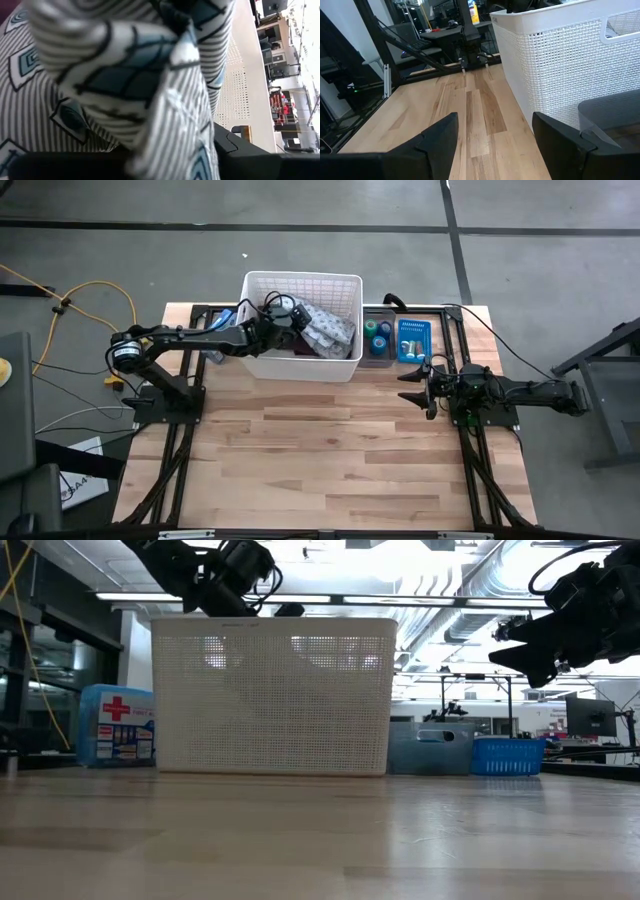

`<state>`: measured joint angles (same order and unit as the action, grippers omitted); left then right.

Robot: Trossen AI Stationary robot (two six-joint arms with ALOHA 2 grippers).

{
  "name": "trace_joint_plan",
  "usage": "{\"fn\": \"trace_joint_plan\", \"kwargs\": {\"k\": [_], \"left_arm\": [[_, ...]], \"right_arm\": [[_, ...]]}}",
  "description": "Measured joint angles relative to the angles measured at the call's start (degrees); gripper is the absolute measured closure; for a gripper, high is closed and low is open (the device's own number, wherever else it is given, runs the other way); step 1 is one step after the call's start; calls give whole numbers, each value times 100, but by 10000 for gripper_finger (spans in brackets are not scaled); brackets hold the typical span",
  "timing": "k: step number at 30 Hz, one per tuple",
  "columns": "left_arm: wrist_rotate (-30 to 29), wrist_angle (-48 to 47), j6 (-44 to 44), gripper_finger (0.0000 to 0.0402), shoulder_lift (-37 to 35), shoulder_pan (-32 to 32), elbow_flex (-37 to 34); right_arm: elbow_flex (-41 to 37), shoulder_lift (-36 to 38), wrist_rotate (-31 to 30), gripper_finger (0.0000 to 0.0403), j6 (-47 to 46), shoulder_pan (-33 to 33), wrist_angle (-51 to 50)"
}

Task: Pick & Place Medicine items
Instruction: Put the gray patient gown into the white laundry bin

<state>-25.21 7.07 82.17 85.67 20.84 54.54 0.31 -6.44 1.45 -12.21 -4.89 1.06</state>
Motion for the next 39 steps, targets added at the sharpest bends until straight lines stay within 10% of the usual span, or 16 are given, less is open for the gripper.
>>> {"fn": "trace_joint_plan", "kwargs": {"k": [18,29,39], "left_arm": [[-36,603,-636,315,-11,0,20],[-39,349,-434,214,-13,0,20],[90,363,-585,206,-77,0,20]], "right_arm": [[-1,0,2,160,1,1,0],[-1,0,1,160,1,0,0],[-2,0,0,160,0,0,0]]}}
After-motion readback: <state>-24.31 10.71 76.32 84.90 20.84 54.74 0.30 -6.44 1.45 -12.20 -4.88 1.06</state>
